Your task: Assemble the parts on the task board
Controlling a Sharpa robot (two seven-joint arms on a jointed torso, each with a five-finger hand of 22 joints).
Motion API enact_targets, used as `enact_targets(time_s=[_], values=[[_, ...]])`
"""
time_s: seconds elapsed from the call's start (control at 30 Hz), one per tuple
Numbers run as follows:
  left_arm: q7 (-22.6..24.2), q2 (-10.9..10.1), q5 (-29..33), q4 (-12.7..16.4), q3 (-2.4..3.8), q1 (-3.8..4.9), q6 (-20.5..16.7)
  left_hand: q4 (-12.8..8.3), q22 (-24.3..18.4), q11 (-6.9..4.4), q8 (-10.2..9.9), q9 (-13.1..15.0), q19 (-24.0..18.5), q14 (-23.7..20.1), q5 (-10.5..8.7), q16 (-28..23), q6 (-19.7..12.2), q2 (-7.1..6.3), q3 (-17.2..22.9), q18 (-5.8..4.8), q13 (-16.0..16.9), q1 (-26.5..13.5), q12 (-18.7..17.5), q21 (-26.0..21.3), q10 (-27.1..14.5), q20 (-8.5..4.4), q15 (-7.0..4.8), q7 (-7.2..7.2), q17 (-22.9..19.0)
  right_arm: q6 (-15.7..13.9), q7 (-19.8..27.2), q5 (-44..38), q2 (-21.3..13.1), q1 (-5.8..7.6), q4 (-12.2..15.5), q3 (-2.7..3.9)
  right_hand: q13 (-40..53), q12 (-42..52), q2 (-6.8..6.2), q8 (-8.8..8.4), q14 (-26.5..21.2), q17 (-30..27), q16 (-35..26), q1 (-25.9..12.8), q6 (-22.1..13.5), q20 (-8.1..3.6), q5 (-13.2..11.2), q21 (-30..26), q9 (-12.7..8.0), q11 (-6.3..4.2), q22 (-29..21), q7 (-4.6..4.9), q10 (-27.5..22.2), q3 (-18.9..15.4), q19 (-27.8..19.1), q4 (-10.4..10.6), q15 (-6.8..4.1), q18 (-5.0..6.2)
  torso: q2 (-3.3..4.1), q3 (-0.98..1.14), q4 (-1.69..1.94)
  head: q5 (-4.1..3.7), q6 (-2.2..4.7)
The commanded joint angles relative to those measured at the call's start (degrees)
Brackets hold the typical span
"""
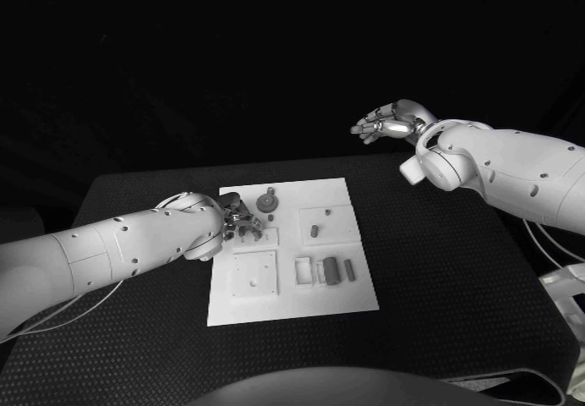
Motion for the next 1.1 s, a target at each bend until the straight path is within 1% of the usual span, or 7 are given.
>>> enact_targets(time_s=[0.03, 0.37, 0.53, 0.6, 0.83, 1.03, 1.1], values=[[1.42, 0.16, -0.05, 0.25, 0.01, 0.0, -2.26, -1.59, 1.16, 0.0, 0.56, 1.29, 0.37, 0.55, 0.26, 0.19, 0.67, 2.24, 1.98, 1.65, -0.06, 2.84, 0.33, 0.3, 0.39, -0.37, -1.01, 0.12, 0.07, 0.59, 0.52, 0.06, -0.05, -0.02, 0.11, 0.03, -0.08, 0.28, 0.12, 0.4, -0.48, 0.07, -0.29, -0.47, -0.47, 0.07, 0.03, -0.39, -0.1, 0.11, 0.08, 3.2, -0.29, 0.01, -0.24, 0.41, 0.07, -0.78, 0.0, 0.02, -0.01, 0.02, -0.02], [0.2, 0.08, -0.61, 0.21, -0.03, 0.0, -0.32, -1.57, 1.15, -0.01, 0.59, 1.31, 0.41, 0.56, 0.27, 0.22, 0.65, 2.2, 2.0, 1.66, -0.08, 2.82, 0.34, 0.32, 0.44, -0.39, -1.02, 0.11, 0.08, 0.59, 0.5, 0.12, -0.15, -0.02, 0.15, 0.03, -0.13, 0.3, 0.11, 0.41, -0.53, 0.1, -0.35, -0.47, -0.48, 0.07, 0.03, -0.48, -0.12, 0.11, 0.13, 3.19, -0.3, 0.01, -0.29, 0.5, 0.09, -0.8, -0.01, 0.01, 0.0, 0.1, -0.05], [-0.39, -0.07, -1.77, 0.31, -0.08, -0.01, -0.7, -1.56, 1.15, -0.01, 0.6, 1.33, 0.42, 0.57, 0.27, 0.23, 0.64, 2.18, 2.01, 1.66, -0.09, 2.83, 0.33, 0.32, 0.45, -0.4, -1.03, 0.11, 0.09, 0.58, 0.49, 0.14, -0.23, -0.02, 0.21, 0.03, -0.15, 0.31, 0.1, 0.41, -0.54, 0.12, -0.38, -0.47, -0.48, 0.07, 0.03, -0.51, -0.13, 0.11, 0.16, 3.19, -0.3, 0.01, -0.3, 0.54, 0.1, -0.8, -0.02, 0.03, 0.0, 0.18, -0.14], [-0.58, -0.14, -2.48, 0.46, -0.1, -0.02, -1.19, -1.56, 1.15, -0.02, 0.61, 1.33, 0.42, 0.57, 0.27, 0.23, 0.64, 2.17, 2.01, 1.66, -0.1, 2.83, 0.33, 0.32, 0.46, -0.4, -1.03, 0.1, 0.09, 0.56, 0.48, 0.14, -0.27, -0.02, 0.21, 0.03, -0.16, 0.31, 0.09, 0.42, -0.54, 0.13, -0.39, -0.48, -0.48, 0.07, 0.03, -0.52, -0.14, 0.11, 0.17, 3.19, -0.3, 0.01, -0.3, 0.55, 0.1, -0.81, 0.0, 0.02, 0.0, 0.16, -0.21], [-0.16, -0.28, -3.02, 1.12, -0.21, -0.13, -5.93, -1.53, 1.15, -0.03, 0.67, 1.38, 0.48, 0.6, 0.21, 0.28, 0.67, 2.03, 1.99, 1.63, -0.13, 2.78, 0.35, 0.36, 0.55, -0.4, -1.04, 0.08, 0.11, 0.55, 0.48, 0.14, -0.33, -0.02, 0.27, 0.03, -0.18, 0.32, 0.08, 0.42, -0.55, 0.15, -0.42, -0.46, -0.49, 0.07, 0.03, -0.56, -0.15, 0.11, 0.2, 3.19, -0.31, 0.02, -0.32, 0.59, 0.11, -0.81, 0.0, 0.0, 0.04, 0.28, -0.25], [-0.04, -0.81, -3.0, 1.97, -0.23, -0.41, -7.91, -1.5, 1.15, -0.06, 0.73, 1.41, 0.56, 0.63, 0.18, 0.35, 0.71, 1.97, 2.02, 1.63, -0.15, 2.79, 0.39, 0.41, 0.68, -0.42, -1.06, 0.05, 0.14, 0.6, 0.47, 0.15, -0.29, -0.02, 0.19, 0.03, -0.2, 0.34, 0.07, 0.43, -0.56, 0.17, -0.44, -0.45, -0.49, 0.07, 0.03, -0.59, -0.16, 0.11, 0.23, 3.19, -0.31, 0.02, -0.32, 0.62, 0.11, -0.82, -0.02, 0.03, 0.0, 0.39, -0.27], [0.01, -1.01, -2.84, 2.3, -0.26, -0.52, -9.17, -1.49, 1.15, -0.07, 0.74, 1.41, 0.59, 0.64, 0.17, 0.37, 0.72, 1.95, 2.02, 1.63, -0.15, 2.79, 0.39, 0.42, 0.71, -0.42, -1.06, 0.05, 0.15, 0.57, 0.47, 0.17, -0.3, -0.02, 0.21, 0.03, -0.21, 0.34, 0.07, 0.43, -0.56, 0.18, -0.44, -0.45, -0.49, 0.07, 0.03, -0.6, -0.17, 0.11, 0.24, 3.19, -0.31, 0.02, -0.32, 0.63, 0.11, -0.82, -0.02, 0.03, 0.0, 0.39, -0.27]])
